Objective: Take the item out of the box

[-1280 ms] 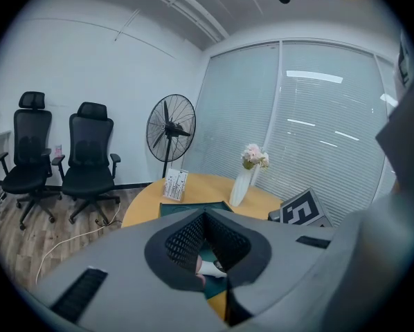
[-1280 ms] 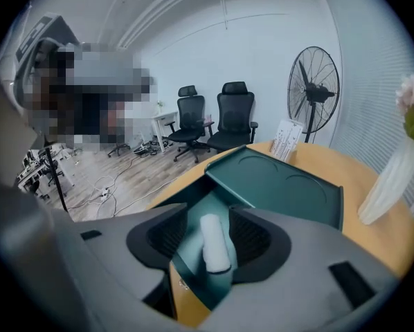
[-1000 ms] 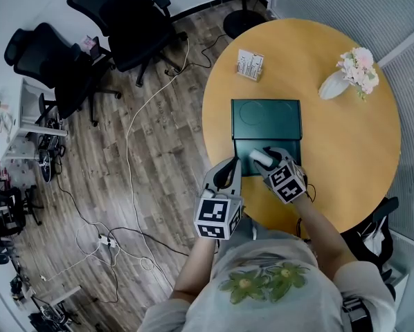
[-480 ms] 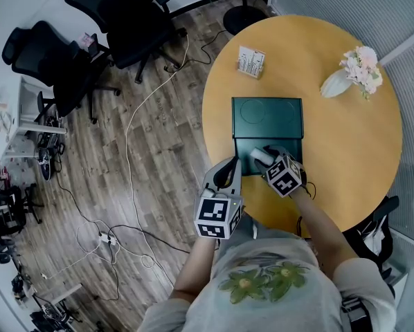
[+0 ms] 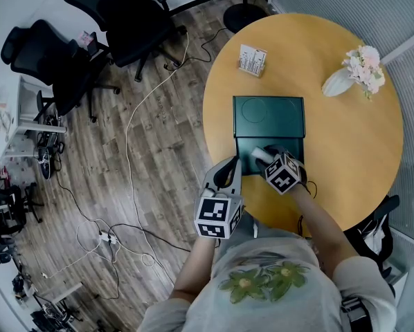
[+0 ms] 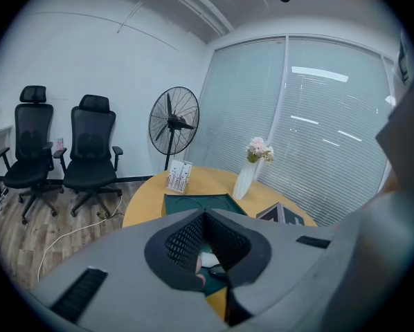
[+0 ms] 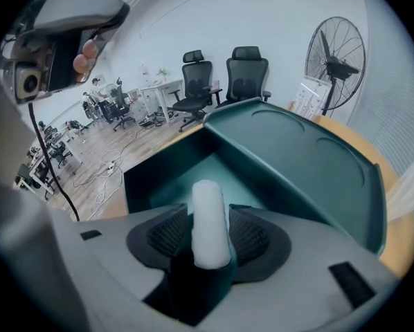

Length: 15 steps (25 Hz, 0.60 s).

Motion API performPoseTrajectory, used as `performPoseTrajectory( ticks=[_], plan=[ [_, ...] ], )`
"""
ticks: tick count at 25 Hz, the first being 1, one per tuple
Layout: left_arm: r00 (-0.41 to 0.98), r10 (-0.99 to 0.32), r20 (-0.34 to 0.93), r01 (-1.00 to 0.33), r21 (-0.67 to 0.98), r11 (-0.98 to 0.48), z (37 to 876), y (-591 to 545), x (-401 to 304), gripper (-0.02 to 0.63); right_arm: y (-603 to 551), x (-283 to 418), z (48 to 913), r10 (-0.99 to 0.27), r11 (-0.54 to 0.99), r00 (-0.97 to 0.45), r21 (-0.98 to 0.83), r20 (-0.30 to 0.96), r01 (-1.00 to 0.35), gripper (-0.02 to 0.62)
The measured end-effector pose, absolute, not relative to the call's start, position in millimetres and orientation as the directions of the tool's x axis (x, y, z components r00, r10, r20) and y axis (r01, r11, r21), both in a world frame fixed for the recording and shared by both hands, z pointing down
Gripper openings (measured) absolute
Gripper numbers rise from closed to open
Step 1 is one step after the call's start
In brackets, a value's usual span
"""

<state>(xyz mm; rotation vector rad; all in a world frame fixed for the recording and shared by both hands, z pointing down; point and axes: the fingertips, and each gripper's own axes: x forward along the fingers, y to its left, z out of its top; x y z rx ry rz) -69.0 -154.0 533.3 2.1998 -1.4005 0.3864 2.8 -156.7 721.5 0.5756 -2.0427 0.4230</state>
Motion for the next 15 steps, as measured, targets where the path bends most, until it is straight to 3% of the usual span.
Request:
performPoseTrajectory(
  ticks=[9,15],
  plan=[
    [0.429,-0.76,0.488,-0.903,0.261,-0.342,535.0,-154.5,-71.3,0.002,-154.5,4.2,728.9,-0.21,0.84,-0.422,-0.058,0.882,-0.539,0.195],
    [0.431,-0.759,0.488,-0.902,0.263,-0.342,536.1,-154.6,-74.7,0.002,-155.3,3.4,731.3,-0.208,0.844,-0.409,-0.049,0.889,-0.534,0.16]
  ],
)
